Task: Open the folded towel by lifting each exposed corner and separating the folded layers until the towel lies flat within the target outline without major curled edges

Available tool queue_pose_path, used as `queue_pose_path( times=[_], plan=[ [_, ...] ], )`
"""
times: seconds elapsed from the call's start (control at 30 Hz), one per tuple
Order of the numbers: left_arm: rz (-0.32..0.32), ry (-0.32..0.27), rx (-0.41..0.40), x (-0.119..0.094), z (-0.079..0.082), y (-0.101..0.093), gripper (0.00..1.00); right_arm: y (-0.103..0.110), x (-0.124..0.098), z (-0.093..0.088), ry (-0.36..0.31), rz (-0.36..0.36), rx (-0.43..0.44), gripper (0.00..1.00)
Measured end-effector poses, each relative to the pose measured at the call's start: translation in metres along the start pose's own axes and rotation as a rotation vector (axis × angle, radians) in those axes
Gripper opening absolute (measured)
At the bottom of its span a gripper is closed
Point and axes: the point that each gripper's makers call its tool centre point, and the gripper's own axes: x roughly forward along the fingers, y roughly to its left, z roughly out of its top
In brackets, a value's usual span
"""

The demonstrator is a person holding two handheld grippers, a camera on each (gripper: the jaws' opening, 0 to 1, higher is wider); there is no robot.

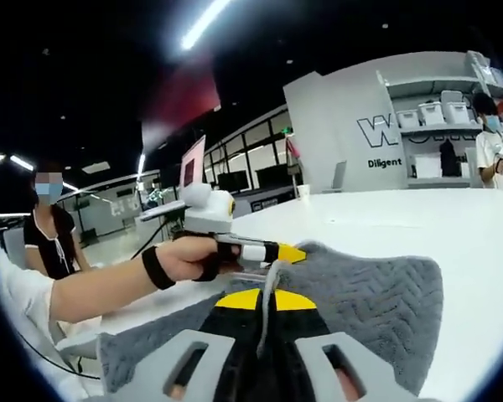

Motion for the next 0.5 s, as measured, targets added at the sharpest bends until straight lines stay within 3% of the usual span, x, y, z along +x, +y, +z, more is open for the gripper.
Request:
queue_pose_path(
  times=[0.23,0.33,0.5],
  plan=[
    [-0.006,-0.014,-0.036,-0.001,0.004,-0.001,0.0,0.01,-0.003,0.004,-0.009,0.023,-0.035,0.0],
    [-0.045,-0.035,-0.084,-0.003,0.007,-0.008,0.0,0.014,-0.005,0.005,-0.015,0.033,-0.038,0.0],
    [-0.028,-0.049,-0.081,-0.007,0.012,-0.008,0.0,0.031,-0.011,0.004,-0.027,0.073,-0.068,0.0]
  ],
)
